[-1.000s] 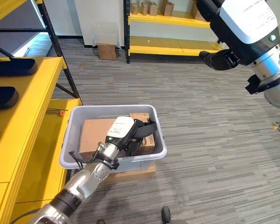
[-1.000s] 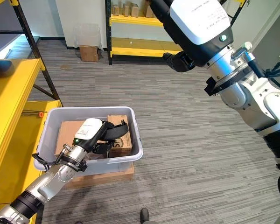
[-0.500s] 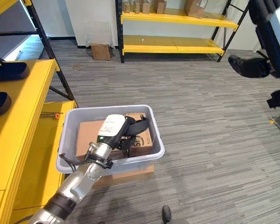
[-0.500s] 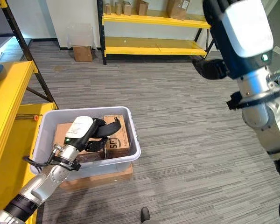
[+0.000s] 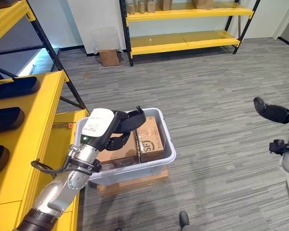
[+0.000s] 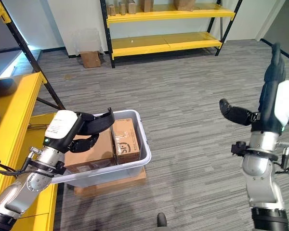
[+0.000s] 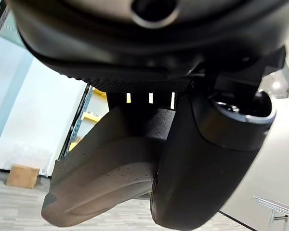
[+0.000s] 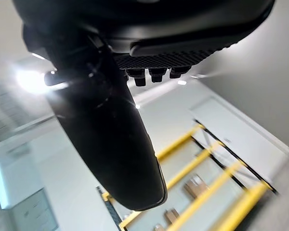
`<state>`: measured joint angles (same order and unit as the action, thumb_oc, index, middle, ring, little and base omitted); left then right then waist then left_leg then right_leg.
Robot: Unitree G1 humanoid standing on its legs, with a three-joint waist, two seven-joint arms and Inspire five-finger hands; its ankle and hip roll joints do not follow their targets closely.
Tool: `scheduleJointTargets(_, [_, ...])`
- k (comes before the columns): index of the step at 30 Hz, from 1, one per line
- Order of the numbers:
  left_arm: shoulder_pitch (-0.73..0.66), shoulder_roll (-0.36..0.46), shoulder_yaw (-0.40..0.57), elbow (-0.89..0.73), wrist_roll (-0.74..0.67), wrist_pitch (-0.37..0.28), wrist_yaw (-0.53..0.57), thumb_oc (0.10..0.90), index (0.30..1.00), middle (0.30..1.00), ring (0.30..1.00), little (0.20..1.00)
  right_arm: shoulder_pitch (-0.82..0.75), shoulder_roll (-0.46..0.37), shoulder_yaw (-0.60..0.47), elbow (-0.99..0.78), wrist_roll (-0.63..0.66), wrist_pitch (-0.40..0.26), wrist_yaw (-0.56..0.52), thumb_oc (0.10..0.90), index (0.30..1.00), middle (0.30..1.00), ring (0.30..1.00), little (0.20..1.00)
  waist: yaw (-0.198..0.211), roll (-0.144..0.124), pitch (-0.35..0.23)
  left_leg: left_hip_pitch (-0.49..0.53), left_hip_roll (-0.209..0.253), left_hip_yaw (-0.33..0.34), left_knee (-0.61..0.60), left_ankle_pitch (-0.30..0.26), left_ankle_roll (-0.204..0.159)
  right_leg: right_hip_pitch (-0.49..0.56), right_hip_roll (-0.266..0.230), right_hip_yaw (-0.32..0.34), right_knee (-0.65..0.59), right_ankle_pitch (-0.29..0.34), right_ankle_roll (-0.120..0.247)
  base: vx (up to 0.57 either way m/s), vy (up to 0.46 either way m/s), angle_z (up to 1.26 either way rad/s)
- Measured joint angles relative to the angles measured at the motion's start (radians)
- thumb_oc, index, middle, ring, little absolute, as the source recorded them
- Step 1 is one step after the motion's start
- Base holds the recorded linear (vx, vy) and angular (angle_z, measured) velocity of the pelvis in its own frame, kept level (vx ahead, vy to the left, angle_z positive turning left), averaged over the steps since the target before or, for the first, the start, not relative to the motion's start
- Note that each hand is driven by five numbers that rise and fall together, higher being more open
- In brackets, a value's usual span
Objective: Move parts from the plastic box to the shelf.
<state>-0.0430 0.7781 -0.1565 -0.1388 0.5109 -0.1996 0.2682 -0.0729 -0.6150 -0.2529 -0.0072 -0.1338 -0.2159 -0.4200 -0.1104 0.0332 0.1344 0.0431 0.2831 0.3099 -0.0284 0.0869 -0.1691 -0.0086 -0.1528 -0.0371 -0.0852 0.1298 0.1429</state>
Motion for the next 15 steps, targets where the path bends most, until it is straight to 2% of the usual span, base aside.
scheduleJointTargets(2, [0.018,0.0,0.011,-0.012,-0.033,0.001,0.0,0.4,0.3,0.3,0.3,0.3,0.011,0.059,0.008,0.002,0.066,-0.002,0.005,0.9,1.0,1.0,1.0,1.0,0.0,0.027,0.016,0.003,-0.004,0.001,0.0,0.0,0.0,-0.003,0.0,0.0,0.008,-0.003,0.003,-0.11,-0.054,-0.02])
scheduleJointTargets(4, [0.032,0.0,0.012,-0.026,-0.035,0.0,-0.001,0.4,0.3,0.3,0.3,0.3,0.023,0.08,0.027,0.009,0.113,-0.001,0.018,0.9,1.0,1.0,1.0,1.0,-0.001,0.054,0.033,0.006,-0.007,0.002,0.001,0.0,0.0,-0.015,-0.001,0.002,0.041,-0.018,0.006,-0.08,-0.054,-0.01])
scheduleJointTargets(6, [0.044,0.001,0.018,-0.039,-0.036,0.0,-0.001,0.4,0.3,0.3,0.3,0.3,0.028,0.079,0.055,0.009,0.128,0.0,0.035,0.9,1.0,1.0,1.0,1.0,0.0,0.08,0.057,0.006,-0.003,0.003,0.006,-0.002,0.005,-0.045,-0.002,0.006,0.105,-0.048,0.007,-0.12,-0.116,-0.02])
scheduleJointTargets(8, [0.067,0.001,0.046,-0.064,-0.036,-0.001,-0.001,0.4,0.3,0.3,0.3,0.3,0.019,0.079,0.1,0.009,0.144,-0.001,0.046,0.9,1.0,1.0,1.0,1.0,-0.001,0.094,0.08,-0.009,0.001,0.007,0.019,-0.002,0.006,-0.115,-0.002,0.02,0.221,-0.101,0.002,-0.09,-0.184,-0.09])
scheduleJointTargets(10, [0.1,0.001,0.088,-0.086,-0.036,-0.005,-0.001,0.4,0.3,0.3,0.3,0.3,0.02,0.079,0.154,0.009,0.158,-0.001,0.076,0.9,1.0,1.0,1.0,1.0,0.01,0.088,0.105,-0.011,0.015,0.01,0.034,0.002,-0.001,-0.185,0.008,0.03,0.363,-0.181,-0.017,-0.07,-0.243,-0.1])
scheduleJointTargets(12, [0.13,-0.001,0.128,-0.097,-0.036,-0.003,-0.004,0.4,0.3,0.3,0.3,0.3,0.024,0.078,0.182,0.008,0.178,-0.001,0.106,0.9,1.0,1.0,1.0,1.0,0.039,0.078,0.116,-0.011,0.036,0.001,0.047,0.014,-0.005,-0.228,0.029,0.019,0.47,-0.247,-0.039,-0.08,-0.319,-0.05])
scheduleJointTargets(13, [0.133,0.001,0.137,-0.1,-0.036,-0.003,-0.005,0.4,0.3,0.3,0.3,0.3,0.027,0.075,0.181,0.004,0.18,-0.002,0.113,0.9,1.0,1.0,1.0,1.0,0.047,0.076,0.124,-0.028,0.048,-0.016,0.064,0.031,-0.005,-0.236,0.036,-0.001,0.506,-0.261,-0.047,-0.13,-0.318,0.35])
scheduleJointTargets(14, [0.117,0.014,0.138,-0.097,-0.036,-0.003,-0.012,0.4,0.3,0.3,0.3,0.3,0.029,0.065,0.179,0.0,0.196,-0.007,0.114,0.9,1.0,1.0,1.0,1.0,0.048,0.056,0.128,-0.067,0.043,-0.029,0.082,0.073,0.016,-0.274,0.03,-0.007,0.586,-0.304,-0.06,-0.1,-0.143,0.65])
scheduleJointTargets(15, [0.107,0.022,0.137,-0.097,-0.036,-0.003,-0.016,0.4,0.3,0.3,0.3,0.3,0.029,0.053,0.176,-0.002,0.197,-0.007,0.115,0.9,1.0,1.0,1.0,1.0,0.047,0.047,0.131,-0.084,0.038,-0.045,0.08,0.1,0.02,-0.291,0.025,-0.014,0.618,-0.326,-0.074,-0.14,-0.153,0.91])
